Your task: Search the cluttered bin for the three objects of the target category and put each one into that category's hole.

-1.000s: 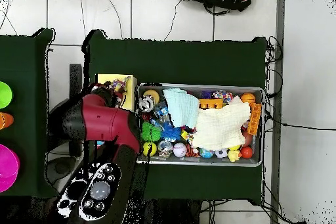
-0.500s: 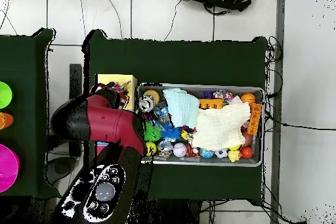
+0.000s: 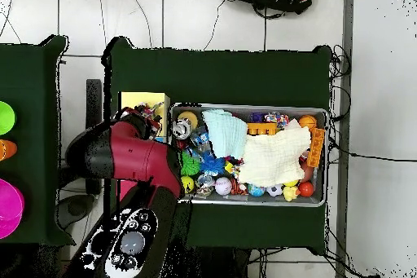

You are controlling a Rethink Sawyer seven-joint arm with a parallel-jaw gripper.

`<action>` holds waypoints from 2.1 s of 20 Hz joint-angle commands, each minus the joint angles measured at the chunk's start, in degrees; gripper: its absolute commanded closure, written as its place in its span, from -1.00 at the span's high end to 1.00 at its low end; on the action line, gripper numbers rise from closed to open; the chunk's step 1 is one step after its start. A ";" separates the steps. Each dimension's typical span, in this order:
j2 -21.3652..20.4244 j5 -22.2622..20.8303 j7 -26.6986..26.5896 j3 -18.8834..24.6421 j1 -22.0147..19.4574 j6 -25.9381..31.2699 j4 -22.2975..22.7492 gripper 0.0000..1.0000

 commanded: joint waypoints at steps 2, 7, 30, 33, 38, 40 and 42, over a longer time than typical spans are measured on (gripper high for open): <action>0.09 3.26 13.77 3.16 0.14 4.19 2.35 1.00; 1.27 4.07 13.82 3.33 0.38 3.55 2.15 1.00; 1.86 2.82 11.15 7.64 -2.90 -5.84 5.27 1.00; 2.31 1.90 10.42 11.30 -5.93 -10.01 6.53 1.00; 2.67 1.59 10.45 12.66 -7.23 -12.06 6.86 1.00; 3.22 1.84 10.89 12.77 -7.11 -13.04 6.72 1.00; 3.41 2.18 11.06 12.65 -6.81 -13.19 6.68 1.00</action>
